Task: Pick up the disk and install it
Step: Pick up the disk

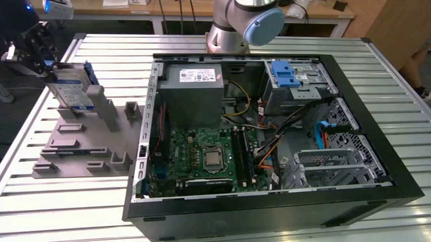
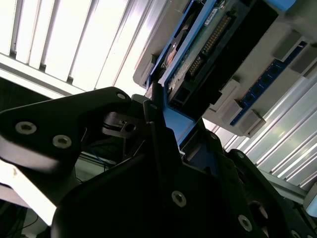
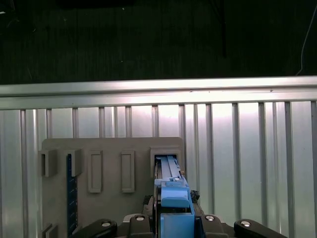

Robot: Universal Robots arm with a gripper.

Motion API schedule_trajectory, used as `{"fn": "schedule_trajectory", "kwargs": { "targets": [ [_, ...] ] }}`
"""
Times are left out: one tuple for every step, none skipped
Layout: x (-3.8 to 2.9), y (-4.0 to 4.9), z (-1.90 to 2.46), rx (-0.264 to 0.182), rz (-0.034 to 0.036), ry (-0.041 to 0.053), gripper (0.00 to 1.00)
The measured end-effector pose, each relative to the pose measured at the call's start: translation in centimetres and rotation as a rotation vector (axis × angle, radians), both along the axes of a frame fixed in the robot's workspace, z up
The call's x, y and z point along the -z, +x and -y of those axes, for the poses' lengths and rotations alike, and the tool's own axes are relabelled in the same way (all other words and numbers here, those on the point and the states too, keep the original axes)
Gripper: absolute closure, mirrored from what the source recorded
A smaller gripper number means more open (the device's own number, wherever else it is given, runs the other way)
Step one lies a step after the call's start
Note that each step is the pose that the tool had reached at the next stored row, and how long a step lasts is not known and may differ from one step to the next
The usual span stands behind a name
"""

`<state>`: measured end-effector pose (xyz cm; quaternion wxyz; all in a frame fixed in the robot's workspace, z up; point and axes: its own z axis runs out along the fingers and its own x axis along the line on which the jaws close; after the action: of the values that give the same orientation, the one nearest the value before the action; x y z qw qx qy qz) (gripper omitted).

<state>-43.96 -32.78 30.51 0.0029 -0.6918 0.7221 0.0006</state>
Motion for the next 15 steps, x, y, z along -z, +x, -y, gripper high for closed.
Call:
{"fn": "schedule_trajectory", "kwargs": {
  "targets": [
    [-0.01,0.0,0.0,0.0,0.0001,0.0,0.64],
    [-0.05,0.0,0.0,0.0,0.0002,0.0,0.64],
    [-0.06,0.0,0.0,0.0,0.0001,0.0001,0.64],
    [-0.07,0.0,0.0,0.0,0.0002,0.0001,0.64],
    [-0.08,0.0,0.0,0.0,0.0002,0.0001,0.64],
    [-0.1,0.0,0.0,0.0,0.0,0.0,0.64],
    [-0.13,0.0,0.0,0.0,-0.0001,0.0,0.64],
    [-0.15,0.0,0.0,0.0,0.0,0.0,0.64],
    [-0.18,0.0,0.0,0.0,0.0,0.0,0.64],
    [-0.22,0.0,0.0,0.0,0.0,0.0,0.64],
    [-0.26,0.0,0.0,0.0,0.0,0.0,0.64],
    [-0.3,0.0,0.0,0.0,0.0001,0.0,0.64],
    [-0.33,0.0,0.0,0.0,0.0002,0.0001,0.64],
    [-0.37,0.0,0.0,0.0,0.0001,0.0001,0.64],
    [-0.4,0.0,0.0,0.0,0.0002,0.0001,0.64]
  ]
}}
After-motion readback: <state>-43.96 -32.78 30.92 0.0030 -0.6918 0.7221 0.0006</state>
